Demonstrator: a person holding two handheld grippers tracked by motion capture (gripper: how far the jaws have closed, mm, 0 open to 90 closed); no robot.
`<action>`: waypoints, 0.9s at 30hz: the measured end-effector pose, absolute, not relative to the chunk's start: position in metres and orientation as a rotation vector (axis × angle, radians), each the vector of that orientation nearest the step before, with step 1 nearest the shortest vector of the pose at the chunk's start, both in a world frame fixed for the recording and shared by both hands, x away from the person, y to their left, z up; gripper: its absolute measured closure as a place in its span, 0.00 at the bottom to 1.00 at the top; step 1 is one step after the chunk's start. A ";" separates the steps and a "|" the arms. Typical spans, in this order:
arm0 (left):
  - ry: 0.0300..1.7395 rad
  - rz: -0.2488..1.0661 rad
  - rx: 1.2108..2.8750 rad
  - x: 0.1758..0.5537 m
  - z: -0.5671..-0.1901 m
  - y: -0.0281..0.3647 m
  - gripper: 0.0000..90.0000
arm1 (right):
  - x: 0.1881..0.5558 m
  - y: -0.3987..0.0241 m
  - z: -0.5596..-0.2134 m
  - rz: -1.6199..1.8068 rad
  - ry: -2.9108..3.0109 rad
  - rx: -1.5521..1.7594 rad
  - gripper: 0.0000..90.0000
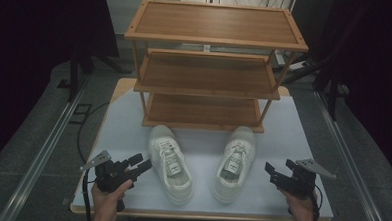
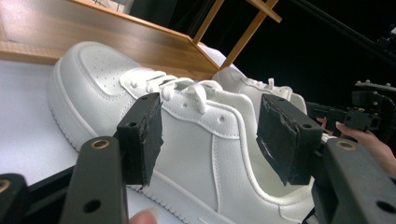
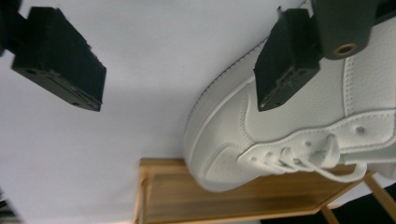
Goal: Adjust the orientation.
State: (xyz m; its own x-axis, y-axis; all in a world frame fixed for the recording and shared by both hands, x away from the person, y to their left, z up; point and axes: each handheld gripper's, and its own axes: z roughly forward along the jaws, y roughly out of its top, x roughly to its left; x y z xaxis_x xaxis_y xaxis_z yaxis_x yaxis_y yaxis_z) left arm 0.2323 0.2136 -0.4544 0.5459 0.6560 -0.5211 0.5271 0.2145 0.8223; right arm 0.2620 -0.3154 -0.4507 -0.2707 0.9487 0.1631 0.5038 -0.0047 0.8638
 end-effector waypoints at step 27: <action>1.089 0.119 1.387 0.232 -0.445 0.218 0.45 | 0.218 -0.263 -0.395 1.535 1.869 1.139 0.69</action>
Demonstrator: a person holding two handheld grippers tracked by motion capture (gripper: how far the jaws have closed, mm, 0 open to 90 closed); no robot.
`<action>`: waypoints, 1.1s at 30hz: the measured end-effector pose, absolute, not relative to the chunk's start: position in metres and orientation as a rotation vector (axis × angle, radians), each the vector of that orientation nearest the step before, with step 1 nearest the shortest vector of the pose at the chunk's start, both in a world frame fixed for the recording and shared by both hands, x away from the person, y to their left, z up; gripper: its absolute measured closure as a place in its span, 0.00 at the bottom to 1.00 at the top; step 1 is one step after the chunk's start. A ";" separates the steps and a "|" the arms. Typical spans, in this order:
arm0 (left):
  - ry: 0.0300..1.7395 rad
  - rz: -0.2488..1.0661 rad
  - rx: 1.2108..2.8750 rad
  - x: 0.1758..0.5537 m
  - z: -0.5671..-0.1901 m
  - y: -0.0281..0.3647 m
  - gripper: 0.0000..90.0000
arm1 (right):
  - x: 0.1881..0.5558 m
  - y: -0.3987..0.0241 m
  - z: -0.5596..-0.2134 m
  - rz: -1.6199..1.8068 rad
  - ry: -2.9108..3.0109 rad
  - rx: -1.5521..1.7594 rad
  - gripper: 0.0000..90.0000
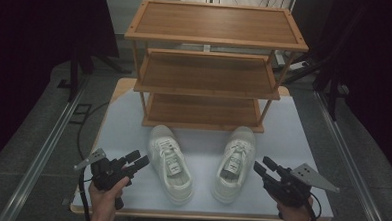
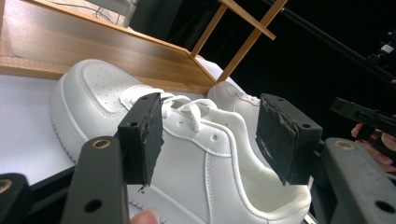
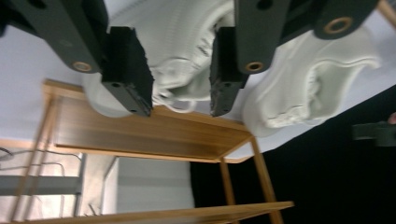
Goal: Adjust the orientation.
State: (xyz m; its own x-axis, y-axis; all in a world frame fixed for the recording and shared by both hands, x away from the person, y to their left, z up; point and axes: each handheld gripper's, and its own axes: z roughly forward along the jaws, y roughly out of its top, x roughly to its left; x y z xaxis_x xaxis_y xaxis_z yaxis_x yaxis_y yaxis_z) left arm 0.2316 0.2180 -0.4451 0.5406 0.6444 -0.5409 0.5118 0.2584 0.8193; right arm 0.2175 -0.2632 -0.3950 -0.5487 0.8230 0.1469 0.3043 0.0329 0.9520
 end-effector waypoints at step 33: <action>1.081 0.095 1.393 0.227 -0.441 0.215 0.45 | 0.211 -0.120 -0.434 1.388 2.271 0.916 0.99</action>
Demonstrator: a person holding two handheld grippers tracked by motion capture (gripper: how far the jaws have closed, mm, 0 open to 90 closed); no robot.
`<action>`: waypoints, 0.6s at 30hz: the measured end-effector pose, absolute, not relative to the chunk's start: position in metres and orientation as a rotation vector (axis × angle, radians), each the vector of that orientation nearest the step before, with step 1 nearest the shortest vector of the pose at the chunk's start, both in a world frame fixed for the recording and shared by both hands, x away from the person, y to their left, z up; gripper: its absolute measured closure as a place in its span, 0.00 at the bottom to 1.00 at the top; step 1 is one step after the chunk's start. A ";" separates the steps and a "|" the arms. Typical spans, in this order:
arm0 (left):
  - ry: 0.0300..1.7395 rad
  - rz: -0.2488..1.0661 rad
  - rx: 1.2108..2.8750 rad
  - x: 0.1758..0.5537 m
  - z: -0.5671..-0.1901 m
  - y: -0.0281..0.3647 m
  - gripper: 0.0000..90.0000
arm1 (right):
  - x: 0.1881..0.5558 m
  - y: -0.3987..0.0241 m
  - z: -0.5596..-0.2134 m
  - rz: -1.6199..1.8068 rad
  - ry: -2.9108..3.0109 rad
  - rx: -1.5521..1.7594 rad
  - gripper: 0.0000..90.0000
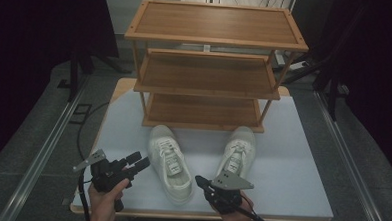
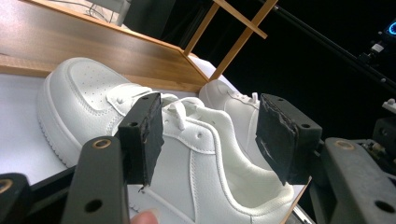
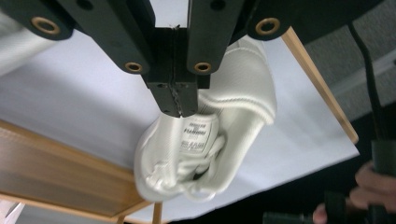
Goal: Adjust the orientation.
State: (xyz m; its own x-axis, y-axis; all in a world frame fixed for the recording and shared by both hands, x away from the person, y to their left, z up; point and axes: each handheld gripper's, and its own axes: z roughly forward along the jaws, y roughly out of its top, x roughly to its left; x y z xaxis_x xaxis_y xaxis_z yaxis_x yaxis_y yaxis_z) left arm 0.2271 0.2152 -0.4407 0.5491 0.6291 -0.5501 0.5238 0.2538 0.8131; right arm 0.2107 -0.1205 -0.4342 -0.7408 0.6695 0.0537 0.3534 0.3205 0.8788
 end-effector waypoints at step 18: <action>1.138 0.069 1.392 0.236 -0.457 0.226 0.45 | 0.209 -0.074 -0.453 1.392 2.368 0.884 0.99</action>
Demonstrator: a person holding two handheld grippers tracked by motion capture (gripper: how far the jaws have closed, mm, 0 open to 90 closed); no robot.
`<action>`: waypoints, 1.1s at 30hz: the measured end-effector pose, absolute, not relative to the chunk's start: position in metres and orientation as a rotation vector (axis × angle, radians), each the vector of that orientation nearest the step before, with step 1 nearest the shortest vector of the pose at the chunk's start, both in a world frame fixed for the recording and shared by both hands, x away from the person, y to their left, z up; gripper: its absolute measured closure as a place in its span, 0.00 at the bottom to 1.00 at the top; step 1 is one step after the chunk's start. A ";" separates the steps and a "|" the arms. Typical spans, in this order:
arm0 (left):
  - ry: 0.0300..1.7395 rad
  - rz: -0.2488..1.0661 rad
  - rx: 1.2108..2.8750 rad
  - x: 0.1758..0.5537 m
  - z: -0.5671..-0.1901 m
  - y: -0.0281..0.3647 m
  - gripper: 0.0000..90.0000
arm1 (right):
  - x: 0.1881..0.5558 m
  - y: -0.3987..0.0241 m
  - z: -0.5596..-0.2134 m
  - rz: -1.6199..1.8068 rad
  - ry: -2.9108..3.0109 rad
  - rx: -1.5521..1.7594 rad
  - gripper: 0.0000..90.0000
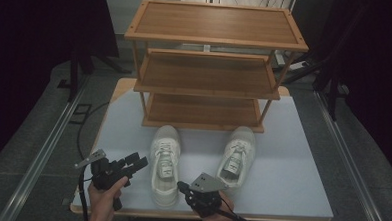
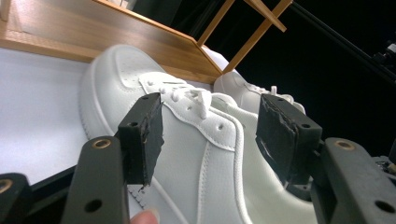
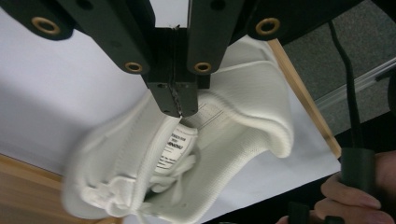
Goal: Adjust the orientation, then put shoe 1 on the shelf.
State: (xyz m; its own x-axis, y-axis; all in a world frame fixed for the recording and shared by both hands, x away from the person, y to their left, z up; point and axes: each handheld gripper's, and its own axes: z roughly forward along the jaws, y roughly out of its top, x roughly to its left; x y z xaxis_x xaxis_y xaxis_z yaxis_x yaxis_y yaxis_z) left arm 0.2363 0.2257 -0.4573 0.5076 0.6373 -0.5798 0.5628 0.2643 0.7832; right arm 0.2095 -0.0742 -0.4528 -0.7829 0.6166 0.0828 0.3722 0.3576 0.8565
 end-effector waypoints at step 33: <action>1.096 0.128 1.493 0.231 -0.443 0.217 0.40 | 0.194 -0.161 -0.420 1.554 2.098 0.949 0.67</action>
